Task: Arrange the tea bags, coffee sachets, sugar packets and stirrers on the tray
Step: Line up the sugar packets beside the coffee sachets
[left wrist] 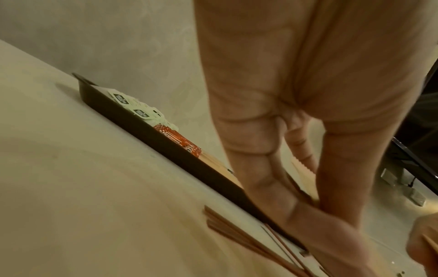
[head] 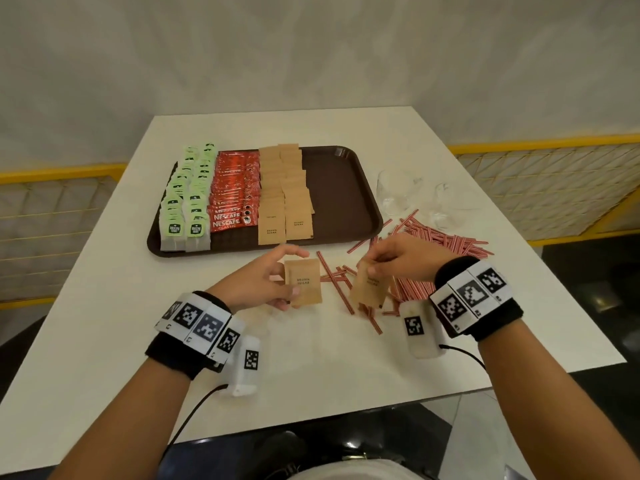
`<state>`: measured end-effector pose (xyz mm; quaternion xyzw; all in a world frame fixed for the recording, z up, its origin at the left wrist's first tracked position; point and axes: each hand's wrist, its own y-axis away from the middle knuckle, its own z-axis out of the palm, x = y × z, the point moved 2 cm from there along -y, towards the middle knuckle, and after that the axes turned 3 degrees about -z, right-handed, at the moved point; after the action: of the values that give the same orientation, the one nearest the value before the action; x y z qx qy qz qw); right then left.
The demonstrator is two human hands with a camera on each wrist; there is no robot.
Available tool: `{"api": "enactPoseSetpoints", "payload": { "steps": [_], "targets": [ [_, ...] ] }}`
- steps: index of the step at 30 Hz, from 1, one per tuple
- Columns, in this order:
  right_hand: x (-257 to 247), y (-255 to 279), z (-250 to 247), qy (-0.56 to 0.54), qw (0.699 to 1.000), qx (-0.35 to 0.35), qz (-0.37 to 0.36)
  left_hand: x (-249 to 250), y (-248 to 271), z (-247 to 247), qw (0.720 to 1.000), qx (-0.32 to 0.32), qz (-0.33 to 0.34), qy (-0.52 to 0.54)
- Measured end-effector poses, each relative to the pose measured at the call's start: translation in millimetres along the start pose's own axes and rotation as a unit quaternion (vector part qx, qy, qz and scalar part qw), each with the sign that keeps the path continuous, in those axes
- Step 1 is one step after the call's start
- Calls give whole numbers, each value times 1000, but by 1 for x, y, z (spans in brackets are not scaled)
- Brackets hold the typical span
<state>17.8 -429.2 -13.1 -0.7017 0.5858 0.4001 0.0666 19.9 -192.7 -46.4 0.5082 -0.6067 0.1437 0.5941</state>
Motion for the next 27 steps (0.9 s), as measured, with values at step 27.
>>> {"api": "enactPoseSetpoints", "payload": {
  "steps": [27],
  "targets": [
    [-54, -152, 6, 15, 990, 124, 67, 5, -84, -92, 954, 213, -6, -212]
  ]
}}
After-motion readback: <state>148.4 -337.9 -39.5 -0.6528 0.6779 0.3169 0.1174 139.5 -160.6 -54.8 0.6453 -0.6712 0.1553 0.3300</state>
